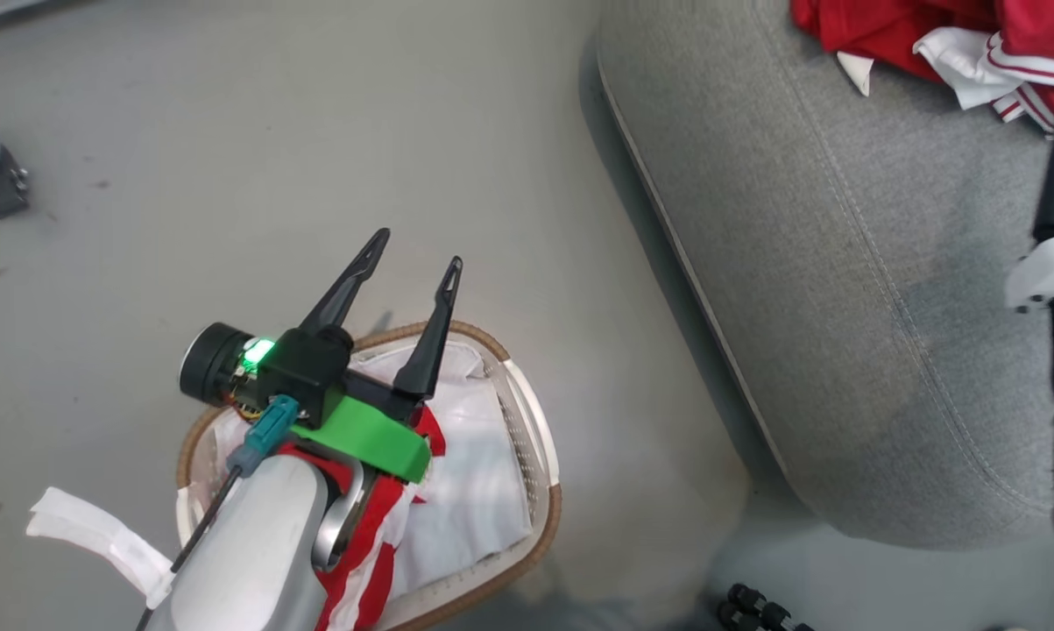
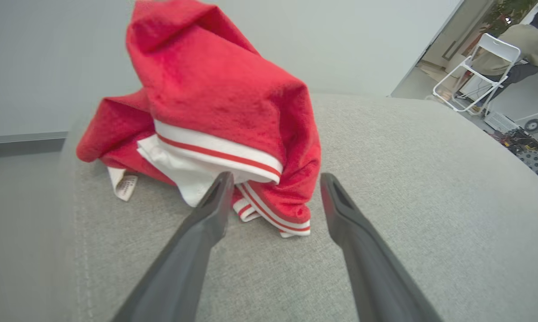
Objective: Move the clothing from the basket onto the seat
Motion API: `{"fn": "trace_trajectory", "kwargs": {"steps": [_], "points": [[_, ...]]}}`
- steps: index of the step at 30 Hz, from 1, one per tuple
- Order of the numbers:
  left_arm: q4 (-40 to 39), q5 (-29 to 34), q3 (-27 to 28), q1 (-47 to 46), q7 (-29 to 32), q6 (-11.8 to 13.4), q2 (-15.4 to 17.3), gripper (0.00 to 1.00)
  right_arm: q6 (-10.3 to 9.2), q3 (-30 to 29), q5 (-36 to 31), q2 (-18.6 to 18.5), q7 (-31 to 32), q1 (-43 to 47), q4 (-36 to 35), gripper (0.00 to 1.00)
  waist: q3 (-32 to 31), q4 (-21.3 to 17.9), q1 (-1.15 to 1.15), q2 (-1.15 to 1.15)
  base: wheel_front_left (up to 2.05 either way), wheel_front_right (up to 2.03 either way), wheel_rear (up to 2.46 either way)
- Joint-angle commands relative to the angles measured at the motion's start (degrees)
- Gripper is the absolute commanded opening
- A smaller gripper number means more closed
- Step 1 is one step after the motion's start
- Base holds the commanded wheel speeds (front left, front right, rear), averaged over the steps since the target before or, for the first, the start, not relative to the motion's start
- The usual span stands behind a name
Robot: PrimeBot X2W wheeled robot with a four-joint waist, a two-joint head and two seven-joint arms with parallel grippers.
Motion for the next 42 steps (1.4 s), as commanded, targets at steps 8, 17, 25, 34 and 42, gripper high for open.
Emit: {"fn": "trace_trajectory", "kwargs": {"steps": [8,17,25,34,42], "points": [[0.7,2.4,6.4,4.6,0.0,-0.2,-1.8,1.00,-0.08,10.3,6.7,2.8,0.0,5.4,-8.0,1.00,-7.8,5.3,0.00,0.00,0.00,0.00,0.00],[1.4,4.9,17.2,9.3,0.0,-0.1,-4.7,1.00,-0.08,17.7,11.9,4.4,0.0,9.3,-11.7,1.00,-13.1,10.8,0.00,0.00,0.00,0.00,0.00],[1.8,6.6,24.2,14.3,0.0,0.1,-6.6,1.00,-0.08,20.8,13.6,5.5,0.0,16.0,-13.4,1.00,-17.9,14.3,0.00,0.00,0.00,0.00,0.00],[2.7,5.9,27.8,20.4,0.0,-0.1,-7.2,1.00,-0.08,21.7,16.0,6.2,0.0,23.5,-13.2,1.00,-22.9,15.4,0.00,0.00,0.00,0.00,0.00],[2.8,4.6,27.7,25.2,0.0,-0.1,-7.2,1.00,-0.08,22.0,16.6,6.7,0.0,29.0,-12.9,1.00,-27.2,15.3,0.00,0.00,0.00,0.00,0.00]]}}
